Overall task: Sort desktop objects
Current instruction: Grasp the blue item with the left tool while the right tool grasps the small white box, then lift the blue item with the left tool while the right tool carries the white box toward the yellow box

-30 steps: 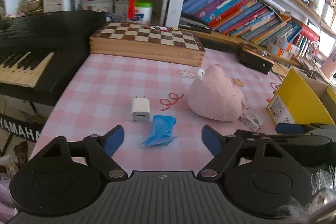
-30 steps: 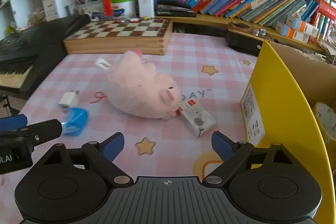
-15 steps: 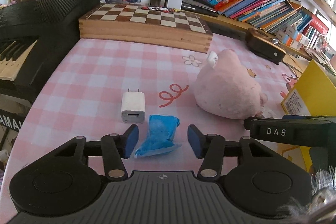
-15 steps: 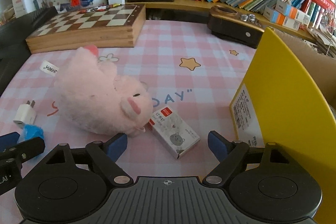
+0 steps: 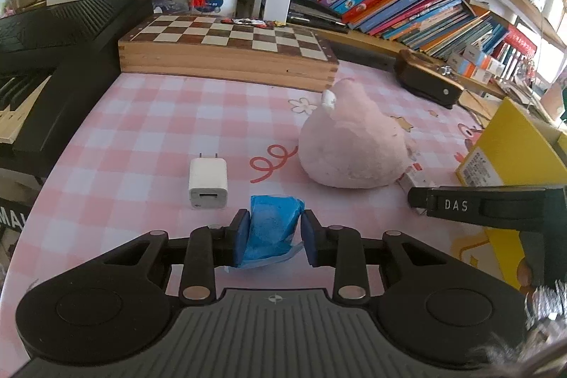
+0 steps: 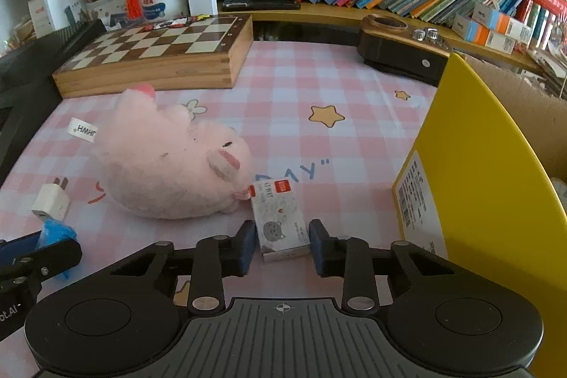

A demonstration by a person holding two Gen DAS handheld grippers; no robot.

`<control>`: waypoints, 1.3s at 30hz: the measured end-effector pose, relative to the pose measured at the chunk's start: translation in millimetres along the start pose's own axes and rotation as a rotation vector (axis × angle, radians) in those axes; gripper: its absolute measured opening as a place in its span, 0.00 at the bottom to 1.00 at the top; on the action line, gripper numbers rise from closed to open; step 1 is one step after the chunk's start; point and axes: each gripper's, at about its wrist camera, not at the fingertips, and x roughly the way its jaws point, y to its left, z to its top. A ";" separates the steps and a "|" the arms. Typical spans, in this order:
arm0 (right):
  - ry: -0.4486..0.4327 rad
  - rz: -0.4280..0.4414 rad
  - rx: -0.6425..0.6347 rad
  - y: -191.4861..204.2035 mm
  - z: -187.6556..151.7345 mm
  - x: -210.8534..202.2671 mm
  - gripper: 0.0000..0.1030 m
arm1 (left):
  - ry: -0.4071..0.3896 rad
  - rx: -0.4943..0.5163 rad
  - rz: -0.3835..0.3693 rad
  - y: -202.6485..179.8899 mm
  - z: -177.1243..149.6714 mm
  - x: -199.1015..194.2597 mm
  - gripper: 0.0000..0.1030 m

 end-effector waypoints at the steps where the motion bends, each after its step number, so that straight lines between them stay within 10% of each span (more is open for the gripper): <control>1: -0.002 0.003 -0.003 0.3 -1.1 -2.0 0.29 | -0.005 -0.002 -0.004 0.0 -0.3 -2.3 0.28; 39: -0.112 0.214 0.038 -13.0 -42.4 -135.4 0.27 | -0.157 -0.126 -0.127 5.6 -30.5 -140.8 0.26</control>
